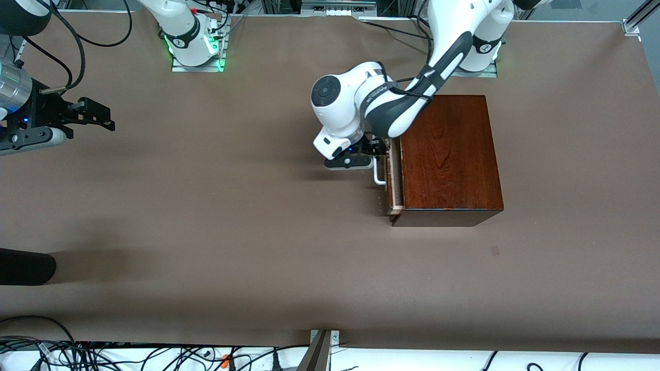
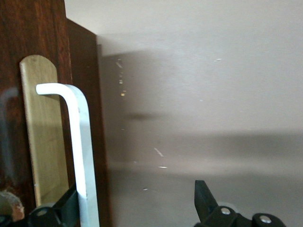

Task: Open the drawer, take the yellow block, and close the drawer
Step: 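Pull the drawer out of the box with the left gripper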

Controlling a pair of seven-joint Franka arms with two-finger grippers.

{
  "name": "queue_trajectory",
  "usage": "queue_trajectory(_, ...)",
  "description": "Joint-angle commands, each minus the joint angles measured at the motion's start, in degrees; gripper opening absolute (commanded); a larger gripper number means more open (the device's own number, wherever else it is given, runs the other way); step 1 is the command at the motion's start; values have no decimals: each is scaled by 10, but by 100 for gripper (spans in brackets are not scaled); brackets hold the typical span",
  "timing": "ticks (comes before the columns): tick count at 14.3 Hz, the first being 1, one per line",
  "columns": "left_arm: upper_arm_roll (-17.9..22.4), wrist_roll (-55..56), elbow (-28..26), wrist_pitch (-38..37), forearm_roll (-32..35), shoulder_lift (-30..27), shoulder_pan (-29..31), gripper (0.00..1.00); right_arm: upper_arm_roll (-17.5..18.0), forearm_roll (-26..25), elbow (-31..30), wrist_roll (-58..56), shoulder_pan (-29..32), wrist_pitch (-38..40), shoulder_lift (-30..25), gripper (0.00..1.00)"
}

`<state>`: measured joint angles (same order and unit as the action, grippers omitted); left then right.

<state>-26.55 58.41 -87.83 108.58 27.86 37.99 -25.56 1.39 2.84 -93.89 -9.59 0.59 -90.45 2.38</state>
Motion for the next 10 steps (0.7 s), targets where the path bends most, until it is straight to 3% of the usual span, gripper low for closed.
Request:
queue_trajectory(1, -2, 9, 54, 1, -10, 31, -21, 100, 5, 3, -2, -1, 5, 6, -5, 100)
queue_trajectory(10, -2, 46, 131, 1, -10, 81, -65, 100, 4, 4, -2, -1, 5, 5, -5, 100)
